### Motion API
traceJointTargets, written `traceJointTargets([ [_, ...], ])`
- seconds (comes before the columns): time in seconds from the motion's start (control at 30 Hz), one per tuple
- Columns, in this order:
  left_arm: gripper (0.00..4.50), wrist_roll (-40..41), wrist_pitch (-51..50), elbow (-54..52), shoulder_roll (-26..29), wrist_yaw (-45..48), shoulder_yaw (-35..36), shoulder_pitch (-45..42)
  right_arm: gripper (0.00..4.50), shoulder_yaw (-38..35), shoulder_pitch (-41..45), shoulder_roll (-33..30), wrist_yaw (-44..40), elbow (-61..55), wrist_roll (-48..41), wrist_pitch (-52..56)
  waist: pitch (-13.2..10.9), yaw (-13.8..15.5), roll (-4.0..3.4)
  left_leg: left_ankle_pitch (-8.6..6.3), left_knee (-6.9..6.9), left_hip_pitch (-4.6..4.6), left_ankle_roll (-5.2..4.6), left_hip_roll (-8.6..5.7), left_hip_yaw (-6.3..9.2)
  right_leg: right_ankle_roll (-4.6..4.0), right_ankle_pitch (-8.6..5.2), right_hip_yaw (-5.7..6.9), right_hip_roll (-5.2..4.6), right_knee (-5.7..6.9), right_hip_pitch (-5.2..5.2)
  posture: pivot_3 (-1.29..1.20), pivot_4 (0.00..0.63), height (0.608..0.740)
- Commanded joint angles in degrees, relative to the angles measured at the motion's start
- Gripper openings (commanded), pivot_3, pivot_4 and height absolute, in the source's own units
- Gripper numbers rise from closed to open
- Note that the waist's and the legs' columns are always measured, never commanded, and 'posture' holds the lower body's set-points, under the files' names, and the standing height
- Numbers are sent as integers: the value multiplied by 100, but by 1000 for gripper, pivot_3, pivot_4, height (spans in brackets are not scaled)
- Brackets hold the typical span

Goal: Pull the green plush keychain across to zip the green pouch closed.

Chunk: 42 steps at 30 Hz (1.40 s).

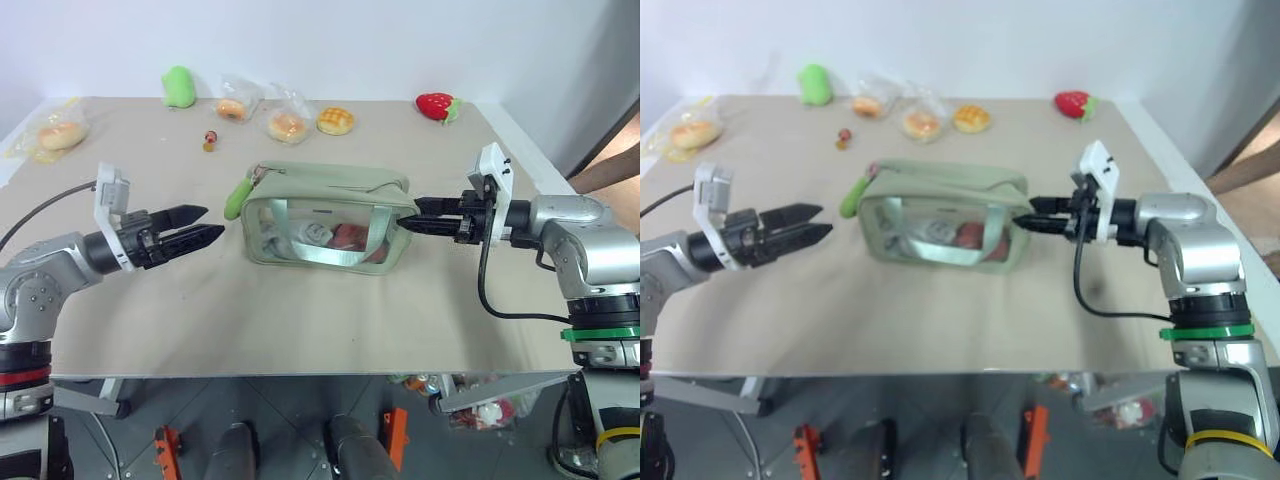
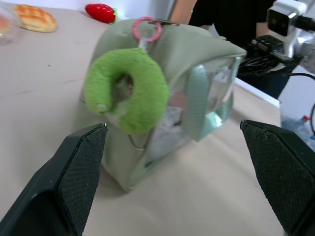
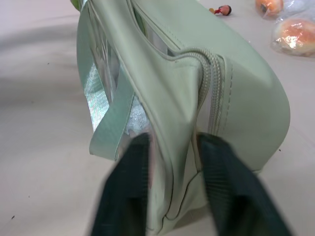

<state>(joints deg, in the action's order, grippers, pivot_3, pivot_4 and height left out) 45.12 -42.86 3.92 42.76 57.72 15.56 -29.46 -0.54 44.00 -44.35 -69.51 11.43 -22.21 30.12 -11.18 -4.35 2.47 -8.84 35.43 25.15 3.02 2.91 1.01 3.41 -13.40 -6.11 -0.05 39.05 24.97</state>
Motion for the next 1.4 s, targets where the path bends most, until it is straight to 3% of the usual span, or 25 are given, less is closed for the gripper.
traceJointTargets([
  [0.03, 4500, -249, 305, 276, -137, -206, -7, -340, 9, -175, 178, -69, 14, -137, -88, -30, 0, 4, 0, 0, 0, 0, 0, 0, 0, 0, 0, 0, 0, 0, 0, 0, 150, 740],
  [0.43, 4500, -814, 619, 707, -254, 222, -570, -790, 9, -156, 81, -109, 109, -294, -75, 41, 0, 3, 0, 0, -2, 1, 0, -1, 2, 5, 1, 0, 1, 0, 0, 0, 150, 740],
  [0.8, 4500, -923, 725, 1156, -393, 418, -567, -1302, 9, -179, -25, -139, 199, -390, -63, 65, 0, -1, 0, 0, -2, 2, 0, -2, 3, 7, 2, 0, 1, 0, 0, 0, 150, 740],
  [1.0, 2668, -917, 585, 1061, -394, 568, -642, -1150, 0, -193, 5, -148, 221, -326, -58, 36, 0, 2, 0, 0, -2, 3, 0, -2, 4, 8, 2, 0, 0, 0, 0, 0, 150, 740],
  [1.23, 151, -967, 593, 1033, -401, 623, -661, -1117, 0, -168, 15, -127, 234, -330, -55, 24, 0, 3, 0, 0, -1, 3, 0, -2, 4, 8, 2, 1, 0, 0, -1, 0, 150, 740],
  [1.4, 23, -969, 565, 1000, -433, 519, -622, -1122, 0, -135, 22, -89, 228, -339, -56, 14, 0, 3, 0, 0, -2, 3, 0, -2, 5, 9, 2, 1, 0, 0, -1, 0, 150, 740],
])
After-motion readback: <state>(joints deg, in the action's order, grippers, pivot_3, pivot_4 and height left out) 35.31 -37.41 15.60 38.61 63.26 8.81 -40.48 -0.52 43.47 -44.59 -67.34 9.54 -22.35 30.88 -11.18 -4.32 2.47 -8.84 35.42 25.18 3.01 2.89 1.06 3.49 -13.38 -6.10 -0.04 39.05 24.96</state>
